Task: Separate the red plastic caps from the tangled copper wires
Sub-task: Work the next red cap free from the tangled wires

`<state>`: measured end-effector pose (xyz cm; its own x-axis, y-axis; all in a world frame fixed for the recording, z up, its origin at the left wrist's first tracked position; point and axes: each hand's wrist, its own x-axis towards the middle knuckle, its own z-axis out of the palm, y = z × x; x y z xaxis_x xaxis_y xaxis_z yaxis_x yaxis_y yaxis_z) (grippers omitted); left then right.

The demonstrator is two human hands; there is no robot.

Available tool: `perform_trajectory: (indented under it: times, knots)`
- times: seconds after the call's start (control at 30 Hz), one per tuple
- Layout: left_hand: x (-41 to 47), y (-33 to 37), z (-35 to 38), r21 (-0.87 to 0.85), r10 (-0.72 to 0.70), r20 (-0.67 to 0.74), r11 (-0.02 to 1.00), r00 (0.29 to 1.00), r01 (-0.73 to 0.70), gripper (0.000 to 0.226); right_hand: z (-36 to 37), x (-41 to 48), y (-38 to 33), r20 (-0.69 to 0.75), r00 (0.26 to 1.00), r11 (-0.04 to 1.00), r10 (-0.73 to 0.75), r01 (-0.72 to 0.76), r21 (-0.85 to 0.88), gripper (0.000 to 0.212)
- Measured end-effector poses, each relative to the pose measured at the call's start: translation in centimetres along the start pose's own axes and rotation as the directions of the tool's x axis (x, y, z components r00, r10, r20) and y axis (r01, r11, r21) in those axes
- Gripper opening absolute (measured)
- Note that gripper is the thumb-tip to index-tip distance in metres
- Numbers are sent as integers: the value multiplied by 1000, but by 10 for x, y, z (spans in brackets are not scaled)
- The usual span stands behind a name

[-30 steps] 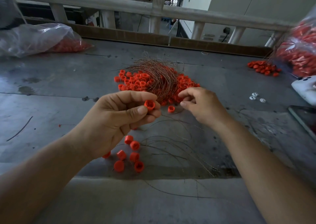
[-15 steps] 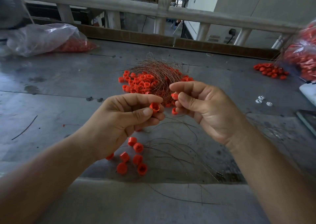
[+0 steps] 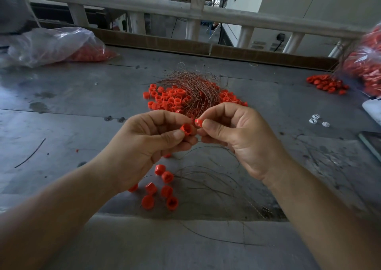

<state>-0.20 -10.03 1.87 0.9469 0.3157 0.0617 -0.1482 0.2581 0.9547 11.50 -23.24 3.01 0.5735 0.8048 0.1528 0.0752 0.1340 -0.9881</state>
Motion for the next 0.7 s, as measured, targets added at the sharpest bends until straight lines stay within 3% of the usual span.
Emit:
perform_trajectory:
  times: [0.13,0.43,0.7]
  knots:
    - [1,-1,-1,25,1,-24,1000,1000,0,22,5,-2,0,60,995,985,-84,92,-148,27]
    - [1,-1,-2,68,22,-26,997,999,-20,23,8,-1,1,74,992,967,-98,113,-227,32]
    - [2,-2,-3,72,27,-49,997,998,-24,22,4,1,3,33,998,996,-49,52,-76,25]
